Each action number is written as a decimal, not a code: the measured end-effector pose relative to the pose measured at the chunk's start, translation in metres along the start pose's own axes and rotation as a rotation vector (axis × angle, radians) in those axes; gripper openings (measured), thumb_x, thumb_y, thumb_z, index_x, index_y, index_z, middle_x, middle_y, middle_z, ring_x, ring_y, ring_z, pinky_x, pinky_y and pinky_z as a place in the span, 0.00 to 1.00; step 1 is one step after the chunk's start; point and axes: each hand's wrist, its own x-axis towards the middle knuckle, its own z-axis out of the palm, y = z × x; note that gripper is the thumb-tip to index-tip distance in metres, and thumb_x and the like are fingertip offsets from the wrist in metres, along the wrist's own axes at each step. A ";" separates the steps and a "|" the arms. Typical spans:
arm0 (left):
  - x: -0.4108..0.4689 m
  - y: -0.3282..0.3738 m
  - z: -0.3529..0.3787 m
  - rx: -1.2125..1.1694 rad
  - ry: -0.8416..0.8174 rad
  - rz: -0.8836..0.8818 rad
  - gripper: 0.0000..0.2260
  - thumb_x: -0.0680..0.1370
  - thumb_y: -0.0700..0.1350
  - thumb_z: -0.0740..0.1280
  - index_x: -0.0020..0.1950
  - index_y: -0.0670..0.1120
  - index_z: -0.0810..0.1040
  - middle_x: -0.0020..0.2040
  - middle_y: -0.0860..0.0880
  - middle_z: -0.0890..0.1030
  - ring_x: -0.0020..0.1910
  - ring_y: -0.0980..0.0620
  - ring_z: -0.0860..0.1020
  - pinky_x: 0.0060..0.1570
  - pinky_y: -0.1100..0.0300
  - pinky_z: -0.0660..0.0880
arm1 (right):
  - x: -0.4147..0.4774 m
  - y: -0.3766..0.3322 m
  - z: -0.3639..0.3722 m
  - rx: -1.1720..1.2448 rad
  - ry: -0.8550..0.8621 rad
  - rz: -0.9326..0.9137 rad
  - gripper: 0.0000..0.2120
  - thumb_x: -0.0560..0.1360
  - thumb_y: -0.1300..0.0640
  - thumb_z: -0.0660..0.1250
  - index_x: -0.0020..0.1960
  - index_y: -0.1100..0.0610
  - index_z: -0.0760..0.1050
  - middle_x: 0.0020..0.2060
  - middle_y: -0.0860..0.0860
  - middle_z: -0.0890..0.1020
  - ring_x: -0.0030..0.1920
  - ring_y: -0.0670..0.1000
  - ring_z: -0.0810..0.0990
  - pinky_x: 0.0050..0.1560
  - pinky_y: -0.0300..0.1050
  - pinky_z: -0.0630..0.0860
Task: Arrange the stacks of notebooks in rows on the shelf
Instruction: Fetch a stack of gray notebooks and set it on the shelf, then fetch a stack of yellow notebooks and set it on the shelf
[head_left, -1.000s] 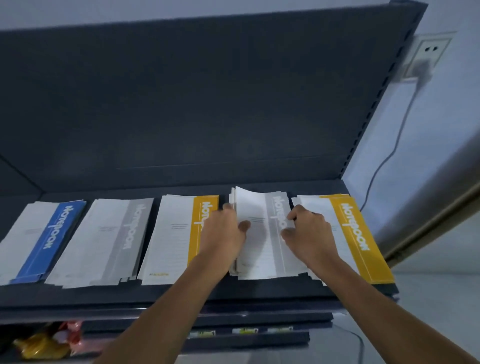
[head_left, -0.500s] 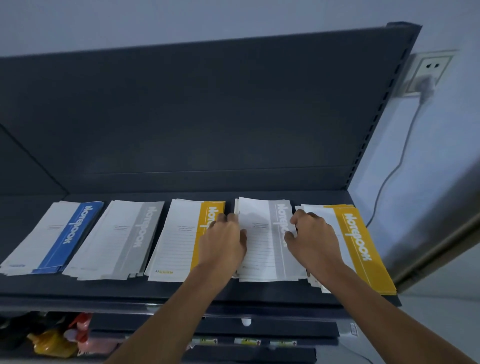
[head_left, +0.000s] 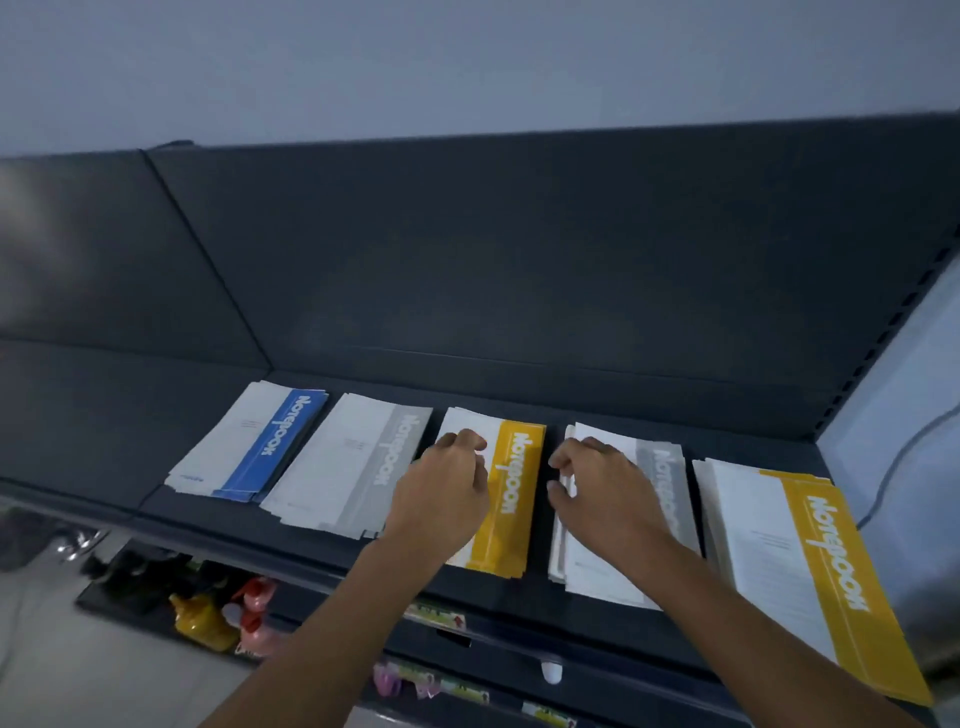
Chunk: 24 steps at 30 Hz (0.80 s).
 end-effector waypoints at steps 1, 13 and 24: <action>-0.001 -0.010 -0.007 -0.008 0.009 -0.018 0.13 0.84 0.45 0.58 0.68 0.50 0.72 0.57 0.50 0.80 0.50 0.50 0.79 0.49 0.53 0.77 | 0.006 -0.012 0.003 0.006 -0.012 -0.027 0.09 0.77 0.55 0.65 0.57 0.52 0.77 0.53 0.47 0.80 0.56 0.51 0.79 0.53 0.50 0.78; -0.021 -0.178 -0.109 -0.029 0.121 -0.266 0.13 0.83 0.49 0.57 0.67 0.51 0.70 0.60 0.52 0.78 0.50 0.50 0.77 0.48 0.51 0.77 | 0.068 -0.206 0.069 0.013 -0.197 -0.361 0.10 0.79 0.50 0.65 0.59 0.48 0.76 0.53 0.43 0.79 0.51 0.47 0.78 0.51 0.46 0.77; -0.057 -0.386 -0.217 -0.012 0.171 -0.290 0.15 0.77 0.56 0.62 0.63 0.53 0.74 0.55 0.57 0.78 0.49 0.54 0.79 0.50 0.51 0.79 | 0.080 -0.420 0.188 0.044 -0.270 -0.425 0.08 0.78 0.50 0.65 0.56 0.47 0.76 0.50 0.42 0.79 0.49 0.48 0.79 0.51 0.49 0.78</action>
